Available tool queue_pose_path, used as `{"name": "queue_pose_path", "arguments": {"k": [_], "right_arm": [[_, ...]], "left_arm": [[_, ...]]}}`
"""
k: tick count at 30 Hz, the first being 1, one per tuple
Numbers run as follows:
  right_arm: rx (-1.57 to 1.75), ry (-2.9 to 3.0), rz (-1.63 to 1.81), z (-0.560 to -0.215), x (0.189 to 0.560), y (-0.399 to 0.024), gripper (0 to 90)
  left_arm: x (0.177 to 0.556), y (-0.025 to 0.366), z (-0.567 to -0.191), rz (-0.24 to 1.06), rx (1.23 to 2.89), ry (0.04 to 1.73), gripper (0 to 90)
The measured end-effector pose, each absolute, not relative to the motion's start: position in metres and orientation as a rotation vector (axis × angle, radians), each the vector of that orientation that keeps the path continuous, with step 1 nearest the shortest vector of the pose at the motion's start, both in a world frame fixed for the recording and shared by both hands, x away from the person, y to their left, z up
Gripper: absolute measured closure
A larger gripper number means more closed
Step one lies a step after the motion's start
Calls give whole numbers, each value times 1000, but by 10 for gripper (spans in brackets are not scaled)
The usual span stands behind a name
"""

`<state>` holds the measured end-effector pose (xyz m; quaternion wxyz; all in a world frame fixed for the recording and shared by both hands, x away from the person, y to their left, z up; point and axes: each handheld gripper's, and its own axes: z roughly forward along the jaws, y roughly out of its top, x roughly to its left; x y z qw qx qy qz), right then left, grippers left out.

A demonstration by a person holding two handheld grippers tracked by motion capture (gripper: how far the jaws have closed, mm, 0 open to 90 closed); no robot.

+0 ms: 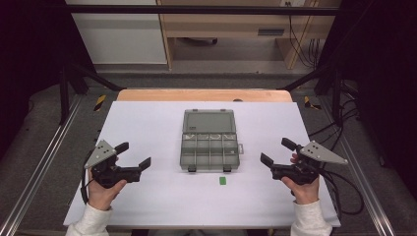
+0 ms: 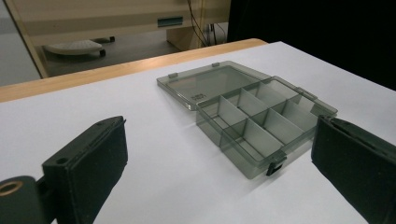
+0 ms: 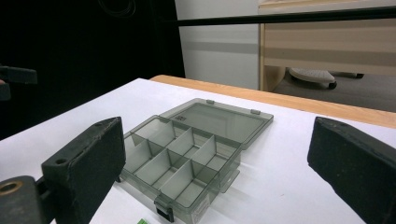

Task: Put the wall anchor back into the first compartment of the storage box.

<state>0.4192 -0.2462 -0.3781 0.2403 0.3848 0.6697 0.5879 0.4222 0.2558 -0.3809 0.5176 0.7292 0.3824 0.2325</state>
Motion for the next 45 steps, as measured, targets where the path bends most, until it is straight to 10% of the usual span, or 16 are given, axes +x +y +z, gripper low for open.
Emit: {"name": "queue_pose_path", "arguments": {"k": [45], "right_arm": [[1057, 1850, 1589, -381, 420, -246, 47]], "left_arm": [[422, 112, -426, 421, 1939, 900, 111]]}}
